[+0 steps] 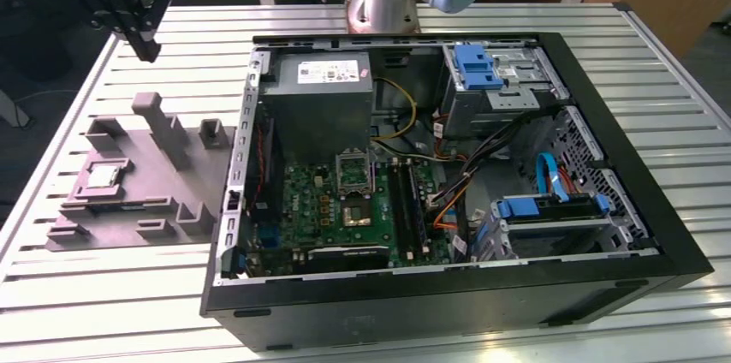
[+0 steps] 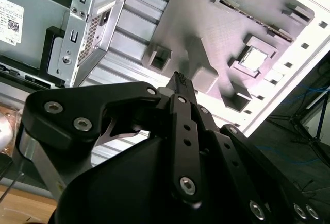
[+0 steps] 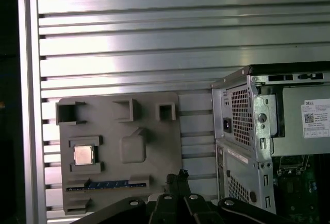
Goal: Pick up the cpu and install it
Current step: 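Reach for the cpu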
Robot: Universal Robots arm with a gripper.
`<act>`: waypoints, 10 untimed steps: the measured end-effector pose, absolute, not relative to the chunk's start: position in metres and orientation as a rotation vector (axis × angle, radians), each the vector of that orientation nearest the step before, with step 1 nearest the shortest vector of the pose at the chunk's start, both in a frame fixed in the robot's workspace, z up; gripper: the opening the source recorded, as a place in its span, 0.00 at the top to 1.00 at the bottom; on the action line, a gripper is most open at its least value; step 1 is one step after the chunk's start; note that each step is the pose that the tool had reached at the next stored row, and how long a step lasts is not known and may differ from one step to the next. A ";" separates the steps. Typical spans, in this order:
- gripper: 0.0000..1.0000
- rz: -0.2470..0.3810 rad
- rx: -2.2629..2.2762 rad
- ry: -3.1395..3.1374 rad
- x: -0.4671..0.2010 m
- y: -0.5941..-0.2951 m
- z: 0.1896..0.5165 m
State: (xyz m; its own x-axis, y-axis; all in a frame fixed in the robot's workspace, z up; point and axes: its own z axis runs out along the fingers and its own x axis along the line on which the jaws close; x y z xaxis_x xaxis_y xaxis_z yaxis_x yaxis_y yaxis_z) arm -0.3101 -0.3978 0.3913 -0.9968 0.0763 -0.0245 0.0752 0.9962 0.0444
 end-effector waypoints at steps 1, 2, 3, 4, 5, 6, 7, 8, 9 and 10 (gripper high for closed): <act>0.89 0.068 0.118 3.112 -0.310 -0.398 0.391; 0.89 0.068 0.118 3.112 -0.311 -0.398 0.391; 0.89 0.068 0.118 3.113 -0.311 -0.398 0.391; 0.89 0.068 0.118 3.112 -0.314 -0.398 0.391; 0.89 0.068 0.118 3.112 -0.315 -0.398 0.391; 0.89 0.068 0.118 3.112 -0.315 -0.398 0.391; 0.89 0.068 0.118 3.112 -0.316 -0.398 0.391; 0.89 0.068 0.118 3.112 -0.316 -0.398 0.391; 0.89 0.068 0.118 3.112 -0.317 -0.398 0.391; 0.89 0.068 0.118 3.112 -0.317 -0.398 0.391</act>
